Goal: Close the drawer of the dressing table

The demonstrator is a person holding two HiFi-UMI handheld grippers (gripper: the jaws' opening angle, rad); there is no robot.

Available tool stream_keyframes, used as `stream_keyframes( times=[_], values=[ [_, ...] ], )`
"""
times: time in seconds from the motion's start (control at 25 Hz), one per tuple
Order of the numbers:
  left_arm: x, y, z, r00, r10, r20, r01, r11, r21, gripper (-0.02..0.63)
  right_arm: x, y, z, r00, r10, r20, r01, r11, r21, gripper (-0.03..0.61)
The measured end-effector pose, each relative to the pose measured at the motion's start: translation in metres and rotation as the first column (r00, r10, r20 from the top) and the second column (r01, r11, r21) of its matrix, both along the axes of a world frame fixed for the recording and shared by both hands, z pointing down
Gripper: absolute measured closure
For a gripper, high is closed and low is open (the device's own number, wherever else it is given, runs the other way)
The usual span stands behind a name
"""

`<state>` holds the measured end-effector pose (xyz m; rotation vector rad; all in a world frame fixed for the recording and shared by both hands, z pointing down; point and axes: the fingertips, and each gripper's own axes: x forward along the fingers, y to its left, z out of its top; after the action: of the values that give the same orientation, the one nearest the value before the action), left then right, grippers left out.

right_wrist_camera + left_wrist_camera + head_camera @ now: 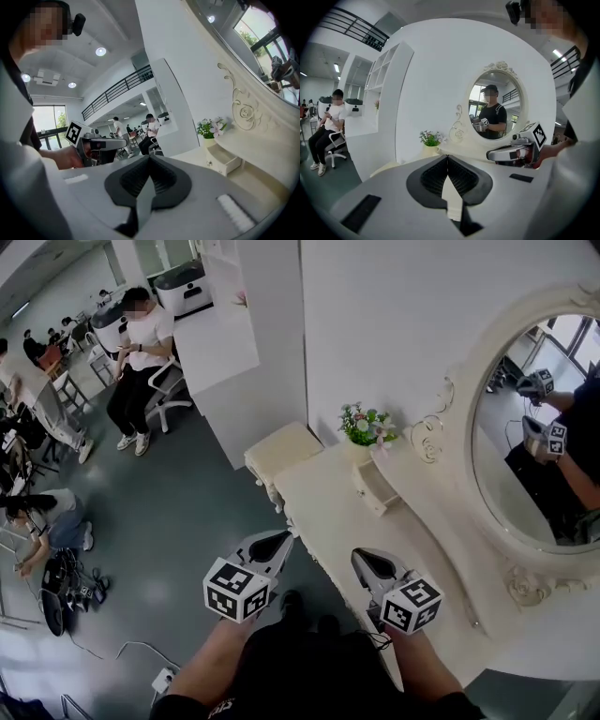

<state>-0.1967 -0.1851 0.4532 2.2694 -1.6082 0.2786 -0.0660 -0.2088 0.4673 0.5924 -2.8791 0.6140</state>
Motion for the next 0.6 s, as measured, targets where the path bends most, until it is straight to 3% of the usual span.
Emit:
stream_keyframes(
  times=[0.36, 0.6],
  values=[
    [-0.031, -0.059, 0.001, 0.988, 0.152, 0.018, -0.152, 0.988, 0.002, 0.607, -0.028, -0.057, -0.014, 0.986, 0.164, -0.025, -0.164, 0.986, 0.022, 0.568],
    [-0.040, -0.086, 0.014, 0.976, 0.216, 0.035, -0.216, 0.976, -0.020, 0.607, -0.045, -0.067, -0.018, 0.980, 0.199, -0.022, -0.199, 0.980, 0.020, 0.568]
  ],
)
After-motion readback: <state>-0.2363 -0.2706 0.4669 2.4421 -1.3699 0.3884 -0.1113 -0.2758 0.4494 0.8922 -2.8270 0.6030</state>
